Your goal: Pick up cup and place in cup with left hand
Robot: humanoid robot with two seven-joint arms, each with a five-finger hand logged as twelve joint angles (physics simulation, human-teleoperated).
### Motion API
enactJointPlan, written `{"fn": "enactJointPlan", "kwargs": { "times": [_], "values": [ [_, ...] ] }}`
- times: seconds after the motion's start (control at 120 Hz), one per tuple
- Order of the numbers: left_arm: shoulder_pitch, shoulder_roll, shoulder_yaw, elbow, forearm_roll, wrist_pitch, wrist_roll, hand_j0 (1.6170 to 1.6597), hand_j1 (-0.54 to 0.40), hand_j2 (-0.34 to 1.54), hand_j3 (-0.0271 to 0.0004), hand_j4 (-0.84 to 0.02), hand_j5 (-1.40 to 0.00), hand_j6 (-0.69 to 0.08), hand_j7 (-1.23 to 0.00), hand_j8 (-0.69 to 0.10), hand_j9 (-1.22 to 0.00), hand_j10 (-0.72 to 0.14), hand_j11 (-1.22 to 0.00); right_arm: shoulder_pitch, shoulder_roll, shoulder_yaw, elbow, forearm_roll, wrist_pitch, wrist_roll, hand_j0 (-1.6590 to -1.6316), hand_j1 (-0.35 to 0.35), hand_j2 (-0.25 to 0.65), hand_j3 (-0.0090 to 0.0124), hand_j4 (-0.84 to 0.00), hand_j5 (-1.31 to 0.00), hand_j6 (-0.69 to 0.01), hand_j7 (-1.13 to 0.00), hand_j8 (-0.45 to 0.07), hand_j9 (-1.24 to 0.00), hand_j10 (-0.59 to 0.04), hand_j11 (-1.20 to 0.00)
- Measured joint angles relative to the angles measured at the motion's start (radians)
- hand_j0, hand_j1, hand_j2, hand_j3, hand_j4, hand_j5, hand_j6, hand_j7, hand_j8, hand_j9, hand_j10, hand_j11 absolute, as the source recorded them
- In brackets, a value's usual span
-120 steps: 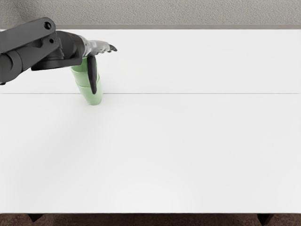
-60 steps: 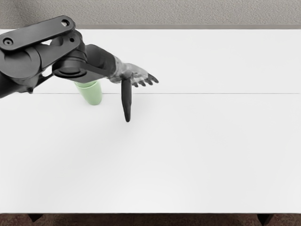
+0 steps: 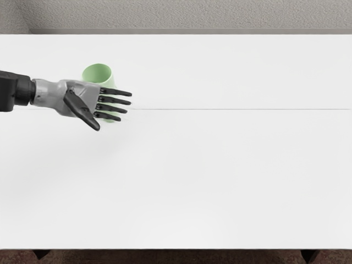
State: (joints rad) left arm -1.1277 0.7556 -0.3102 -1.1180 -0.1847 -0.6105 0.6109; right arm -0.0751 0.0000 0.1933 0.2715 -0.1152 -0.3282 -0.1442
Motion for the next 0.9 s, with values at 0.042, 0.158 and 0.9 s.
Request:
{"fn": "enactJointPlan", "kwargs": {
  "times": [0.042,0.158,0.9],
  "values": [
    [0.015,0.045,-0.002,-0.004,-0.017,0.0,0.0,1.6581,0.349,0.0,0.0,0.0,0.0,0.001,0.0,0.001,0.0,0.001,0.0,0.0,0.0,0.0,0.0,0.0,0.0,0.0,-1.6581,-0.316,-0.005,0.0,-0.028,-0.04,-0.028,-0.04,-0.028,-0.04,-0.028,-0.04],
    [0.067,0.144,-0.004,-0.012,-0.071,-0.001,0.0,1.6581,0.349,0.0,0.0,0.001,0.0,0.001,0.0,0.001,0.0,0.001,0.0,0.0,0.0,0.0,0.0,0.0,0.0,0.0,-1.6581,-0.316,-0.005,0.0,-0.028,-0.04,-0.028,-0.04,-0.028,-0.04,-0.028,-0.04],
    [0.136,0.353,-0.02,-0.047,-0.11,-0.002,0.0,1.6581,0.348,0.0,0.0,0.002,0.0,0.003,0.0,0.003,0.0,0.002,0.0,0.0,0.0,0.0,0.0,0.0,0.0,0.0,-1.6581,-0.316,-0.005,0.0,-0.028,-0.04,-0.028,-0.04,-0.028,-0.04,-0.028,-0.04]
  ]
}}
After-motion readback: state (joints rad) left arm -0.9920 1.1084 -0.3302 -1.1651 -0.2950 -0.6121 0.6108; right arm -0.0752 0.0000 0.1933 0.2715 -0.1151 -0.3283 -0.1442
